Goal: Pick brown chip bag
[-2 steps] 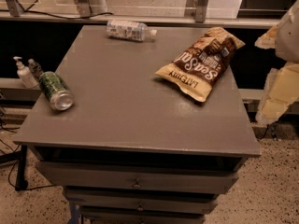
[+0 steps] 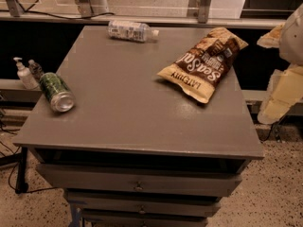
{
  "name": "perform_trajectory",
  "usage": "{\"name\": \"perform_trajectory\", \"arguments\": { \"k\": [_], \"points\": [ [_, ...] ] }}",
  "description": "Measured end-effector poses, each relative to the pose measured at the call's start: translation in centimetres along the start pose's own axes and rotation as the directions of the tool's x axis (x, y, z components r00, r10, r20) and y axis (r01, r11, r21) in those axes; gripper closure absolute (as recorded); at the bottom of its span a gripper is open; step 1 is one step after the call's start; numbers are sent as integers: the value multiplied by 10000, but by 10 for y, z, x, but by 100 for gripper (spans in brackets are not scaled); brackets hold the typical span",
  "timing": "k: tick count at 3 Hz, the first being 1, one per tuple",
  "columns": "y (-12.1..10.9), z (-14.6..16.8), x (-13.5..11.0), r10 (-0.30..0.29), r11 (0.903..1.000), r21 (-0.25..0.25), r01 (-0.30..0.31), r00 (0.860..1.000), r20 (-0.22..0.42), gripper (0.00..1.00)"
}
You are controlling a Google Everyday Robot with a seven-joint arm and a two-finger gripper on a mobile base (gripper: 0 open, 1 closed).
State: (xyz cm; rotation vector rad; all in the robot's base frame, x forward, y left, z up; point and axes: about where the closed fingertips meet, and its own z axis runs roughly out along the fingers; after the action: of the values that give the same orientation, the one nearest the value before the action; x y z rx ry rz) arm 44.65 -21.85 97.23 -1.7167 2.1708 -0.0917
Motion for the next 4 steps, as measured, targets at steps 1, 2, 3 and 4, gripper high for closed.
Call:
{"name": "perform_trajectory", "arguments": {
  "k": [1, 2, 3, 4],
  "points": [
    [-21, 16, 5, -351, 9983, 492, 307, 9951, 928, 0],
    [-53, 43, -1, -1072, 9911, 988, 898, 9761, 1888, 0],
    [-94, 77, -11, -2047, 9735, 1538, 1695, 9454, 2536, 0],
    [-127, 109, -26, -2692, 9563, 1901, 2220, 9223, 2774, 0]
  ]
}}
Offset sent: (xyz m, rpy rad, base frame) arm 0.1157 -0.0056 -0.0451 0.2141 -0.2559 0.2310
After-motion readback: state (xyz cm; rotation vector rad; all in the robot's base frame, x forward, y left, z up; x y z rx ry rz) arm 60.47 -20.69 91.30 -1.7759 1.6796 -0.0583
